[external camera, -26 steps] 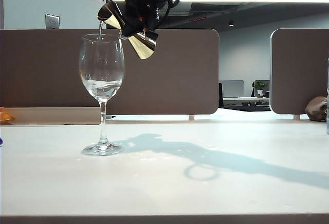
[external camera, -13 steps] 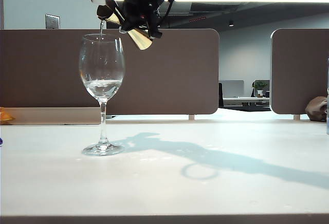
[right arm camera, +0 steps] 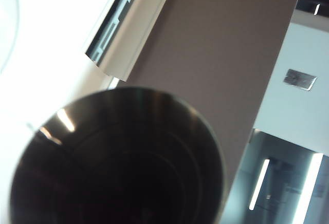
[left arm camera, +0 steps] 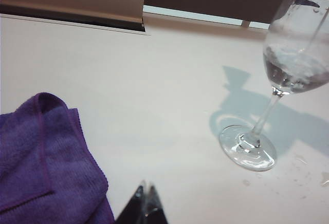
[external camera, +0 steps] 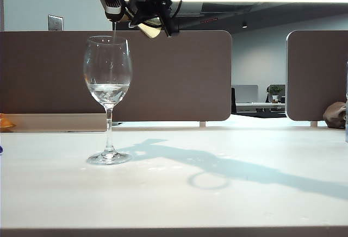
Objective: Pick up the jigger and pour the water inside into the glass.
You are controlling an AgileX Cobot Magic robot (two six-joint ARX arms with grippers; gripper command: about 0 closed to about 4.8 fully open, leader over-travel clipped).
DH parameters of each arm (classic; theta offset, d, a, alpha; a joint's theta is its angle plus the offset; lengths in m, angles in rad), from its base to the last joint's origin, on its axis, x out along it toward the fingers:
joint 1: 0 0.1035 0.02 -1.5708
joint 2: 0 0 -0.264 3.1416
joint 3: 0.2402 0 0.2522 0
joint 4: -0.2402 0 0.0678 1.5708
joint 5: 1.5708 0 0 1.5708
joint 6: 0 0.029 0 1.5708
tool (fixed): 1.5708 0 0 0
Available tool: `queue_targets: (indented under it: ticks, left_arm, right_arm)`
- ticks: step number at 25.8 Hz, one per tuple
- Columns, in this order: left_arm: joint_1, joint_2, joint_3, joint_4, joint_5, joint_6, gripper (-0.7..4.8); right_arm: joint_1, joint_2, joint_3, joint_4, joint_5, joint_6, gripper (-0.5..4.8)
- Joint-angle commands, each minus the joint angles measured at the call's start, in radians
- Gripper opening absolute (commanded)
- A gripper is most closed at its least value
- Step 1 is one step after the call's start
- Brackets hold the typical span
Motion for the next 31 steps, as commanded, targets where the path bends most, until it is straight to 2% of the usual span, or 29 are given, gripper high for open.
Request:
queue_targets:
  ticks: [1,7,10,13,16,18,21,24,31]
  left_arm:
    - [0.001,0.001,0.001,0.012,0.005,0.002,-0.05]
    - [0.001,0.001,0.001,0.012,0.005,0.002,-0.05]
    - [0.001,0.001,0.001,0.012,0.005,0.002,-0.05]
    - [0.001,0.001,0.001,0.012,0.005,0.002,-0.05]
    - [0.002,0.001,0.001,0.012,0.005,0.002,-0.05]
    - [0.002,0.001,0.001,0.012,0.005,0.002,-0.05]
    - [0.002,0.001,0.001,0.012,0.004,0.002,-0.05]
    - [0.001,0.001,0.001,0.012,0.005,0.002,-0.05]
    - [0.001,0.001,0.001,0.012,0.005,0.002,-0.05]
  right_arm:
    - [0.003,-0.007,0.007,0.051,0.001,-0.045,-0.06]
    - [0.010,-0.007,0.007,0.111,-0.003,-0.078,-0.06]
    - [0.013,-0.007,0.007,0.117,-0.001,-0.038,-0.06]
    - [0.013,-0.013,0.007,0.118,0.063,0.268,-0.06]
    - [0.000,-0.037,0.006,0.116,0.073,0.500,-0.06]
    - [-0.030,-0.090,0.006,0.043,0.092,0.772,-0.06]
    - [-0.077,-0.135,0.004,-0.091,0.040,0.995,-0.06]
    - [-0.121,-0.174,-0.006,-0.186,-0.033,1.138,-0.06]
    - [-0.185,-0.335,-0.209,-0.130,-0.108,1.231,-0.06]
